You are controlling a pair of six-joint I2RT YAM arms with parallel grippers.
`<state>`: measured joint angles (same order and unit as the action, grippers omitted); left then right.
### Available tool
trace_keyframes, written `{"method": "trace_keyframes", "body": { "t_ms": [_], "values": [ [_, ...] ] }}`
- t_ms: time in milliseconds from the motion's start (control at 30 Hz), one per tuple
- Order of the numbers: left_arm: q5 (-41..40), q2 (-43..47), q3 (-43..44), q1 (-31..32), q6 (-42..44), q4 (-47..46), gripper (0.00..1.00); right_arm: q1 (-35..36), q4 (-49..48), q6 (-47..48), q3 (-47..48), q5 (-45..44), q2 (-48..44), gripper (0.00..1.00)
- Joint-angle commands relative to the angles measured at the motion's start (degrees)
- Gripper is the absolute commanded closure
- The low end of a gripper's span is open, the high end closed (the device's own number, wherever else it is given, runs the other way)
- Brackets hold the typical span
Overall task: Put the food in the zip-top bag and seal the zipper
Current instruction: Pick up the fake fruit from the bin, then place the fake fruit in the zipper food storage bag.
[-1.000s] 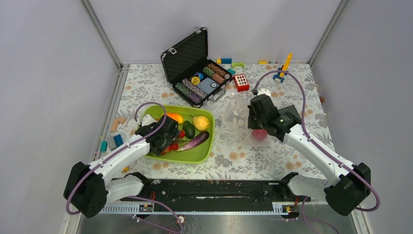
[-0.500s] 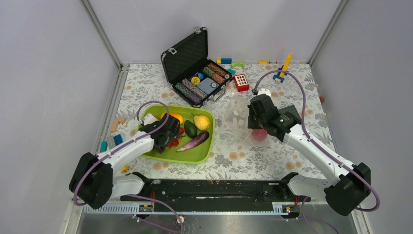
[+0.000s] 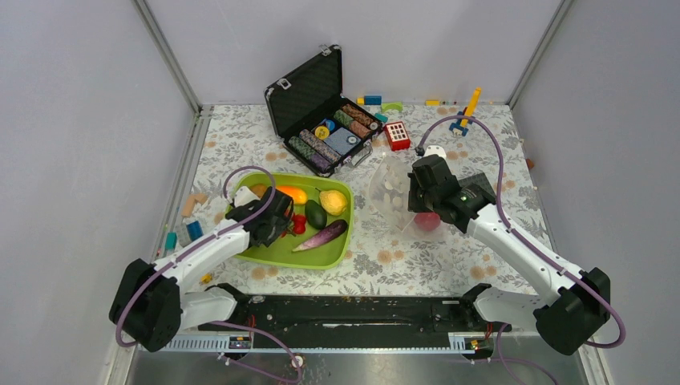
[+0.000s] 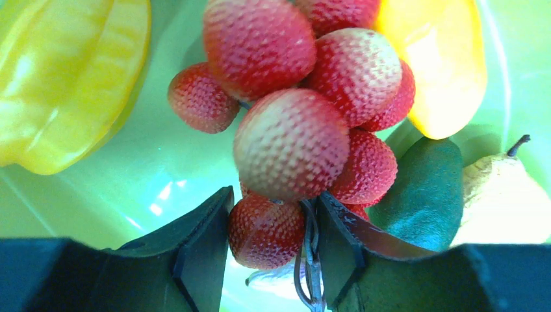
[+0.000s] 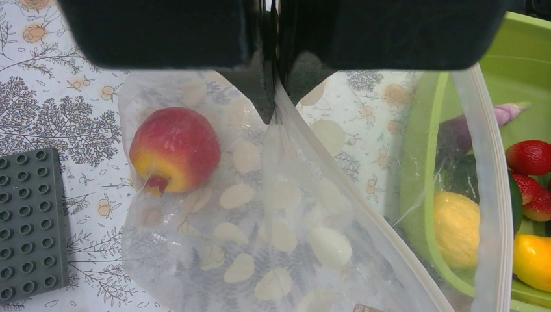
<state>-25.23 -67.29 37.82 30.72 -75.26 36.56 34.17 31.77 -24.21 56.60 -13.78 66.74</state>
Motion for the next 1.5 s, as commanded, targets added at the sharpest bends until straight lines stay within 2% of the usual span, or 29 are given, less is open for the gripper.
{"method": "trace_keyframes", "body": {
  "t_ms": [0, 233, 367, 567, 700, 800, 1033, 1233, 1400, 1467],
  "values": [
    [-0.08, 3.85, -0.33, -0.30, 1.26, 1.26, 0.61, -0.43, -1.30, 0.74, 0.13, 0.94, -0.51, 0.98],
    [-0.18, 10.98, -0.58, -0.28, 3.30, 4.55, 0.74, -0.46, -1.30, 0.65, -0.06, 1.64, -0.95, 0.98],
    [0.74, 15.55, -0.23, -0.24, 6.25, 5.03, 0.76, -0.45, -1.30, 0.71, 0.11, 2.12, -1.46, 0.98],
    [7.68, 22.38, 2.03, -0.18, 17.40, 3.93, 0.79, -0.43, -1.26, 1.53, 0.05, 3.74, -2.01, 0.97],
    [17.20, 26.66, 4.81, -0.15, 28.08, 1.15, 0.79, -0.45, -1.02, 2.66, 0.50, 5.48, -1.60, 0.97],
    [24.05, 28.46, 6.99, -0.16, 32.77, -0.29, 0.81, -0.45, -0.29, 3.45, 1.15, 6.41, -1.10, 0.98],
    [29.87, 31.07, 9.44, -0.14, 40.58, -4.04, 0.85, -0.44, 0.24, 5.04, 2.21, 7.51, 0.03, 0.98],
    [45.73, 27.73, 8.30, -0.22, 41.26, -19.58, 0.85, -0.40, -0.09, 8.09, 3.05, 9.95, 1.55, 1.00],
    [62.25, 20.05, 8.73, -0.16, 36.40, -31.26, 0.85, -0.39, -1.23, 9.42, 2.56, 9.74, 1.10, 1.00],
    [67.40, 17.11, 10.10, -0.09, 34.91, -32.55, 0.86, -0.36, -1.94, 9.65, 2.11, 9.87, 0.88, 1.00]
  ]
}}
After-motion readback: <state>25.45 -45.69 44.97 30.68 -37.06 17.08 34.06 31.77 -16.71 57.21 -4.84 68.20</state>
